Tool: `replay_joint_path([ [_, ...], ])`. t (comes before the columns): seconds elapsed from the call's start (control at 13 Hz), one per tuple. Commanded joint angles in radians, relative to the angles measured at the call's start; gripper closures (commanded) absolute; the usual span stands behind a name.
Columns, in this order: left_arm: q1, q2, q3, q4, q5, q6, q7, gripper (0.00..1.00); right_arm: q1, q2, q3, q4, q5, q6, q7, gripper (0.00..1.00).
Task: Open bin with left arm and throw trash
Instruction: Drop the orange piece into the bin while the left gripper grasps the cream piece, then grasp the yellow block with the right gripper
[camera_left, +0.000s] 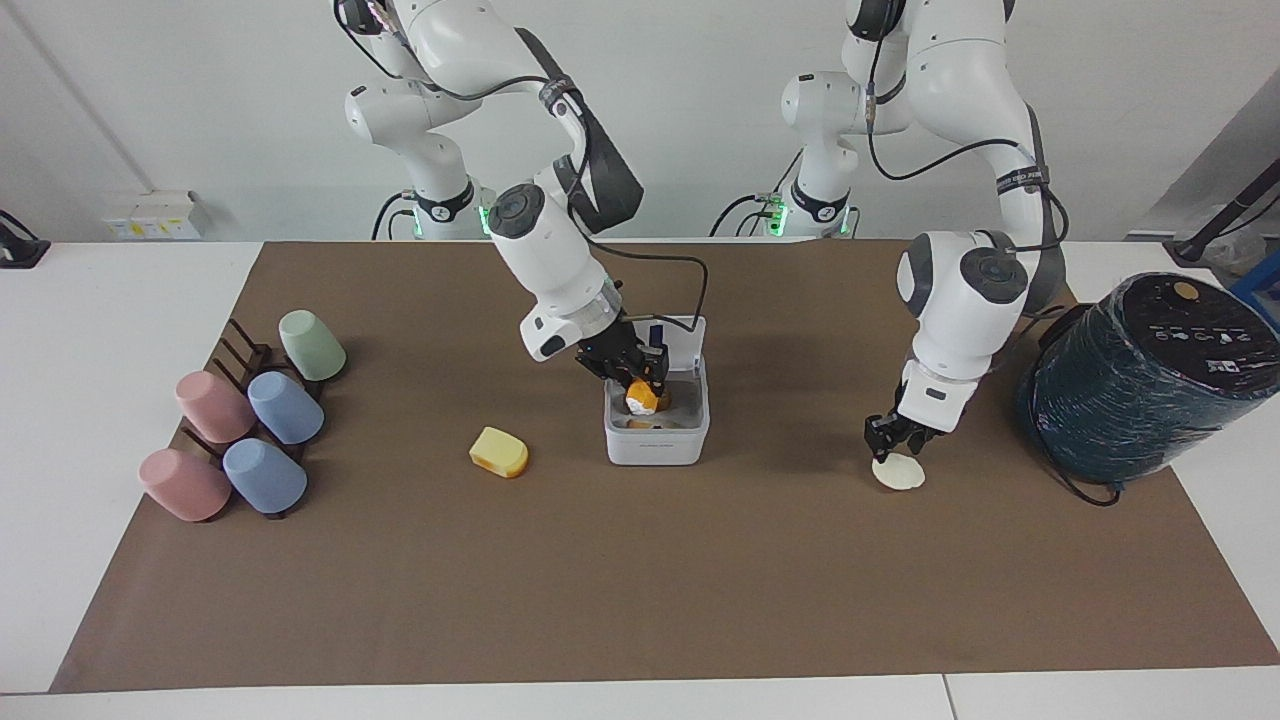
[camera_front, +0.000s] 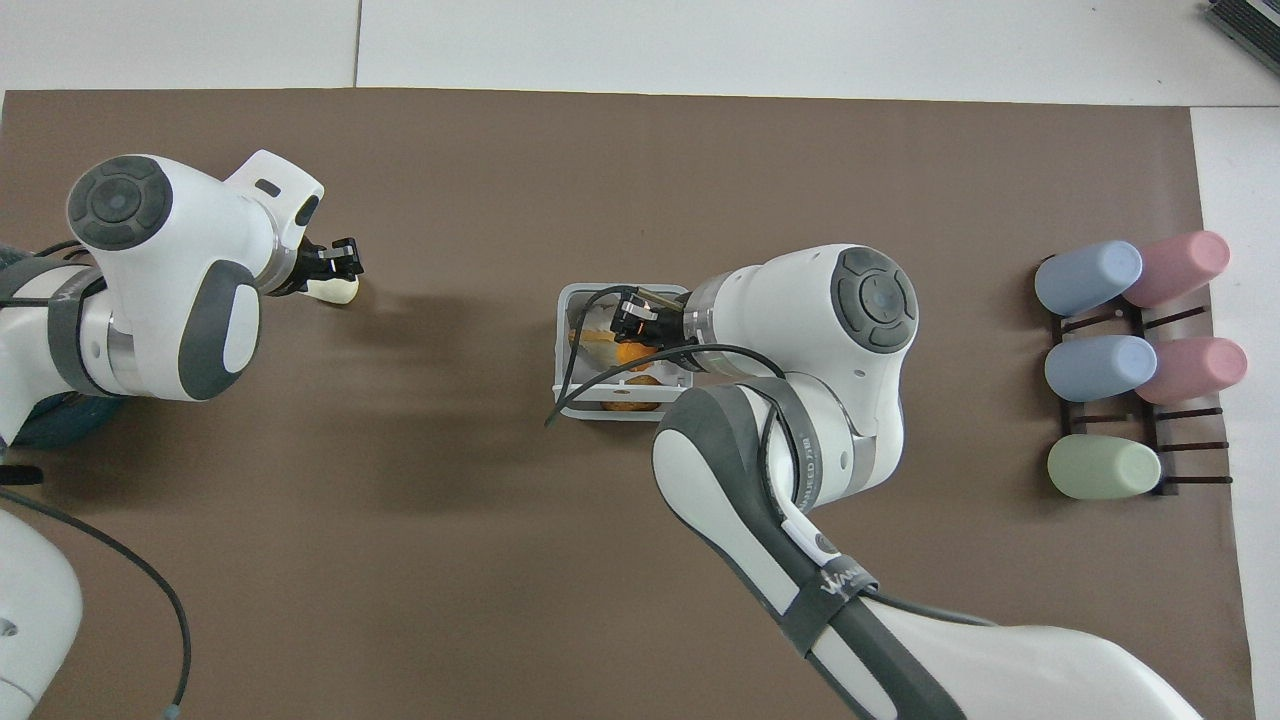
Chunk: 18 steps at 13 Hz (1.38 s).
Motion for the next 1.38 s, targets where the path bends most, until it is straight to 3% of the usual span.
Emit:
replay_joint_path([
  [0.0,0.024,0.023,-0.009,-0.012,0.021,0.06,0.008,0.42,-0.007,0.001,0.007,0.004,0.004,0.02,0.002,0.0],
  [0.31,0.04,0.033,-0.009,-0.096,0.021,0.187,0.01,0.42,-0.01,-0.002,0.005,0.033,0.003,0.017,0.005,0.0],
  [0.54,0.038,0.032,-0.006,-0.115,0.021,0.191,0.008,0.46,-0.035,-0.026,-0.011,0.047,-0.028,0.008,0.005,0.0],
  [0.62,0.037,0.032,-0.006,-0.116,0.021,0.186,0.008,0.51,-0.065,-0.042,-0.01,0.053,-0.078,0.006,-0.004,0.0],
  [0.69,0.029,0.03,-0.006,-0.113,0.021,0.182,0.007,0.62,-0.096,-0.052,-0.007,0.054,-0.141,0.006,-0.01,0.0],
  [0.85,0.024,0.032,-0.006,-0.101,0.021,0.166,0.008,0.93,-0.147,-0.077,-0.007,0.054,-0.229,-0.001,-0.068,0.0],
  [0.92,0.02,0.032,-0.006,-0.078,0.021,0.134,0.008,1.0,-0.176,-0.082,-0.008,0.044,-0.241,-0.003,-0.123,0.0],
  [1.15,0.014,0.041,-0.008,0.026,0.05,-0.007,0.008,1.0,-0.285,-0.088,-0.008,-0.013,-0.263,-0.005,-0.345,0.0],
  [1.31,0.005,0.047,-0.009,0.089,0.067,-0.086,0.008,1.0,-0.288,-0.077,-0.008,-0.059,-0.321,-0.003,-0.462,0.0],
])
